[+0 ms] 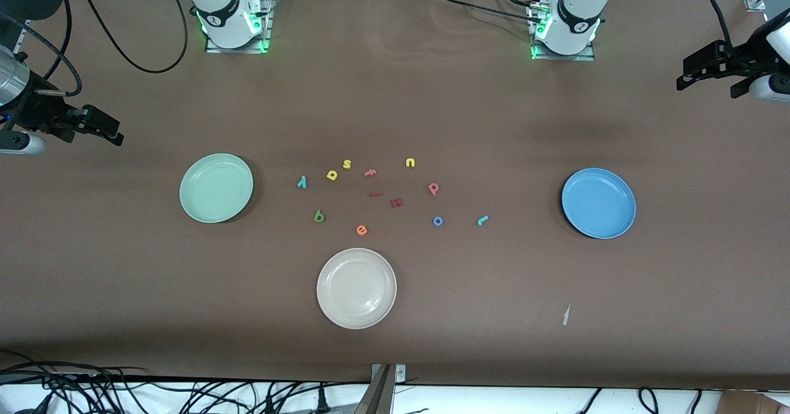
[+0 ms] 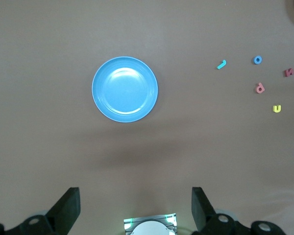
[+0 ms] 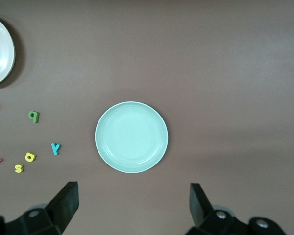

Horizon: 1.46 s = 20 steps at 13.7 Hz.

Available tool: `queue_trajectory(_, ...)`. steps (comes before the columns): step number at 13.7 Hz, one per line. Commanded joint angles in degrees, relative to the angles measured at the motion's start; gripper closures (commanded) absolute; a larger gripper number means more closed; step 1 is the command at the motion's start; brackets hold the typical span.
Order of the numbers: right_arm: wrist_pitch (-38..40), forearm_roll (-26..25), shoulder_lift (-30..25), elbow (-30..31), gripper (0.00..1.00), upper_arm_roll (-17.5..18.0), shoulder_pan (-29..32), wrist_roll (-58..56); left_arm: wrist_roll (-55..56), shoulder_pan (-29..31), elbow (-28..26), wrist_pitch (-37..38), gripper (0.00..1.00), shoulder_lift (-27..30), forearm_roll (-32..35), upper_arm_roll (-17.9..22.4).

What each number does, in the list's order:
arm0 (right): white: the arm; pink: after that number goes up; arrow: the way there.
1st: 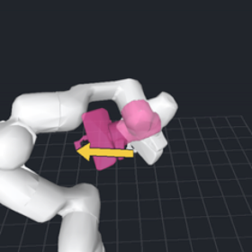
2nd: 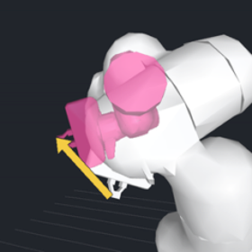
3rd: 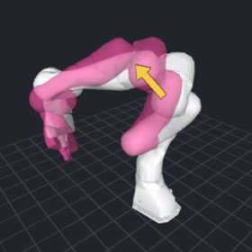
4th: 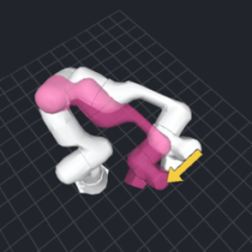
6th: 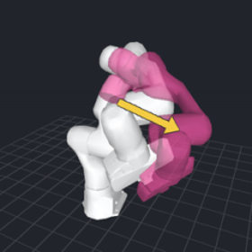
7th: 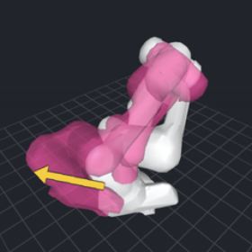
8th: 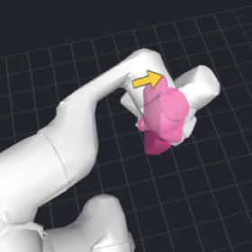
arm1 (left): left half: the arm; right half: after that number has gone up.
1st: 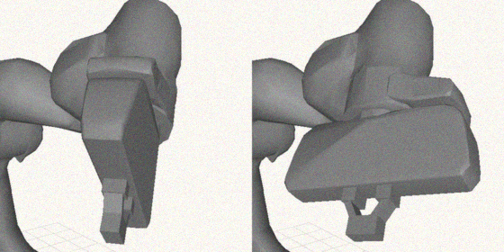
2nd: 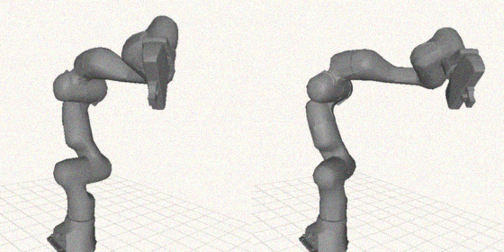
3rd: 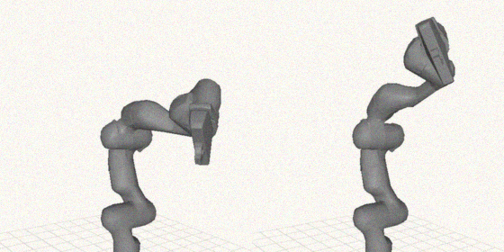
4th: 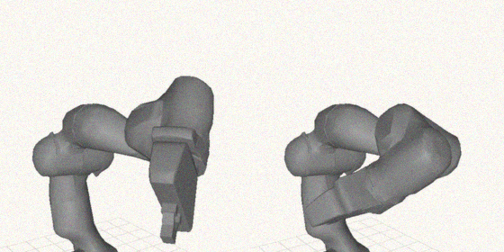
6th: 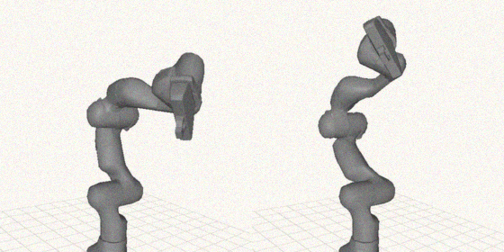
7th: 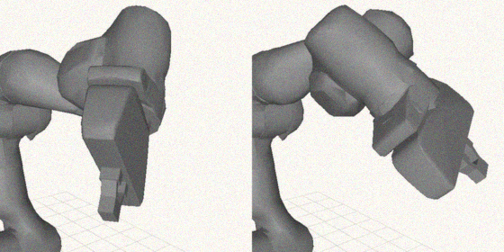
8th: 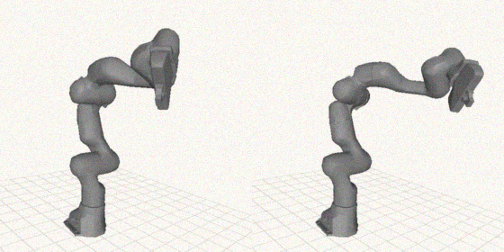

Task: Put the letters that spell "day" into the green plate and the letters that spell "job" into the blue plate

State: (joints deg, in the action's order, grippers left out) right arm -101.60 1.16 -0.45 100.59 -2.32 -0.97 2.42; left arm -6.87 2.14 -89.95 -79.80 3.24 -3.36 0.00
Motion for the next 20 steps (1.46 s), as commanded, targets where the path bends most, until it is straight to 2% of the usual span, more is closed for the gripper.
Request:
queue_trajectory(1,0.08,-0.36,-0.69,0.84,0.00,0.30,0.27,-0.49,0.63,0.58,2.94,1.75,0.00,-1.65,0.10,0.61)
queue_trajectory(3,0.08,-0.36,-0.69,0.84,0.00,0.30,0.27,-0.49,0.63,-0.29,3.38,1.49,0.00,-2.18,5.61,0.26)
queue_trajectory(4,0.08,-0.36,-0.69,0.84,0.00,0.30,0.27,-0.49,0.63,-0.39,3.38,1.49,0.00,-2.27,6.16,0.35)
queue_trajectory(20,0.26,-0.36,-0.78,0.84,0.00,0.47,0.27,-0.40,0.72,-0.91,3.65,1.32,0.00,-2.54,6.17,0.26)
